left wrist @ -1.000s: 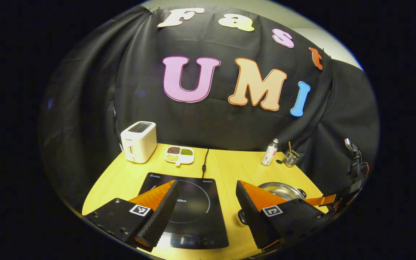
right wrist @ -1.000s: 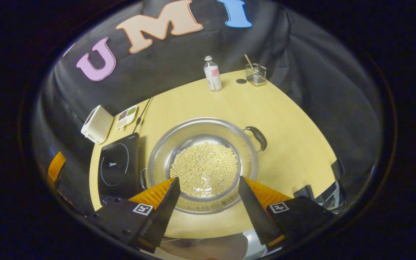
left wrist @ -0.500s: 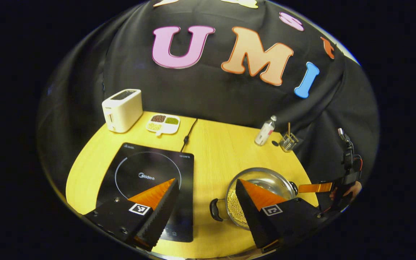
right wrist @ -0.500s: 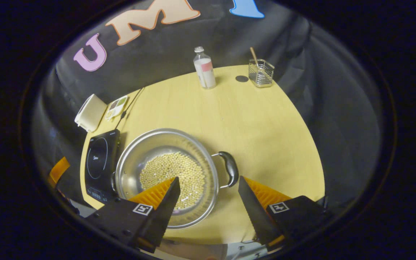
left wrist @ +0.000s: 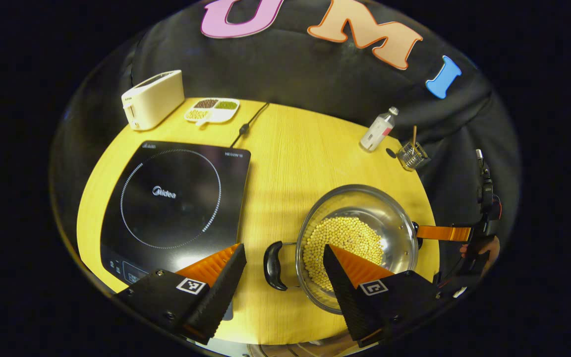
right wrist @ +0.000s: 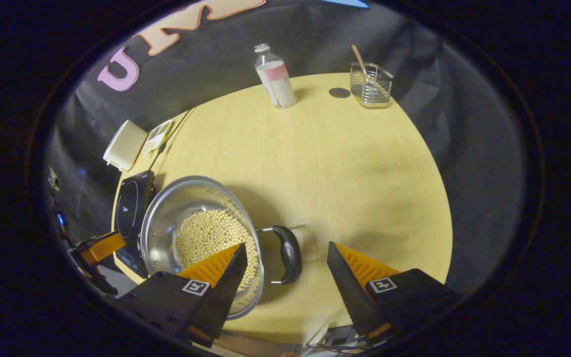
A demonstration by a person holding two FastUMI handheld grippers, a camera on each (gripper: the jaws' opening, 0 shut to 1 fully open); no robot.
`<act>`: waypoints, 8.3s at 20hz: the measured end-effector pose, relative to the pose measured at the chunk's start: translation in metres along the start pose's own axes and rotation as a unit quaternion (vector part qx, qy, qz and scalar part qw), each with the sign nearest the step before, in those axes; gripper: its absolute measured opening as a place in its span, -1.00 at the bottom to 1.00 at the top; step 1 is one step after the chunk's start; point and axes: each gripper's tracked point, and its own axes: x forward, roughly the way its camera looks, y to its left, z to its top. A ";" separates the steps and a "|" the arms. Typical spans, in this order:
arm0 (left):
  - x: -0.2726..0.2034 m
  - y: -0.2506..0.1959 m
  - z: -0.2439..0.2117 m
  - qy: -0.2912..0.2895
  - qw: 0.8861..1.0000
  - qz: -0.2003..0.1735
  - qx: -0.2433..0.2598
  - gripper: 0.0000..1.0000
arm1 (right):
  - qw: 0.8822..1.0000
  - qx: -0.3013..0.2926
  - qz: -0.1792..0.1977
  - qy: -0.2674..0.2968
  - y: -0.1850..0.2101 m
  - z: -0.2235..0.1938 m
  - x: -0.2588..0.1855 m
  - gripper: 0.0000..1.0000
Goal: First push the handle of the pot to place it horizontally, then grasp the pot with both hands and set it on the induction cooktop.
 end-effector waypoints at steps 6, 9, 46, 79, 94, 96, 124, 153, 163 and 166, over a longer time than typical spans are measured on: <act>0.028 0.001 -0.024 0.062 0.998 0.010 -0.028 0.94 | 0.999 -0.017 0.024 0.038 -0.001 -0.008 0.025 1.00; 0.038 0.001 -0.037 0.092 0.995 0.013 -0.029 0.93 | 0.997 -0.016 0.045 0.055 0.004 -0.014 0.034 0.87; 0.062 0.005 -0.043 0.176 0.984 -0.012 -0.032 0.15 | 0.976 0.032 0.157 0.149 0.031 -0.036 0.044 -0.16; 0.074 0.007 -0.020 0.127 0.990 -0.046 0.037 0.14 | 0.987 0.050 0.140 0.068 0.030 -0.040 0.049 -0.04; 0.066 0.006 -0.021 0.087 0.995 0.008 0.045 0.14 | 0.988 0.036 0.146 0.045 0.028 -0.032 0.061 -0.04; 0.065 0.006 -0.019 0.084 0.995 0.014 0.046 0.14 | 0.989 0.038 0.140 0.038 0.028 -0.030 0.063 -0.04; 0.059 0.022 -0.013 0.051 0.994 0.055 0.085 0.55 | 0.986 0.000 0.166 -0.002 0.023 -0.021 0.064 0.33; -0.110 -0.159 0.025 -0.227 0.965 0.105 0.086 0.95 | 0.945 -0.085 0.086 -0.304 -0.157 0.050 -0.166 1.00; -0.218 -0.307 0.044 -0.398 0.903 0.139 0.082 0.93 | 0.886 -0.090 0.114 -0.441 -0.243 0.094 -0.292 0.84; -0.251 -0.331 0.038 -0.443 0.877 0.165 0.083 0.91 | 0.869 -0.087 0.114 -0.473 -0.271 0.096 -0.323 0.84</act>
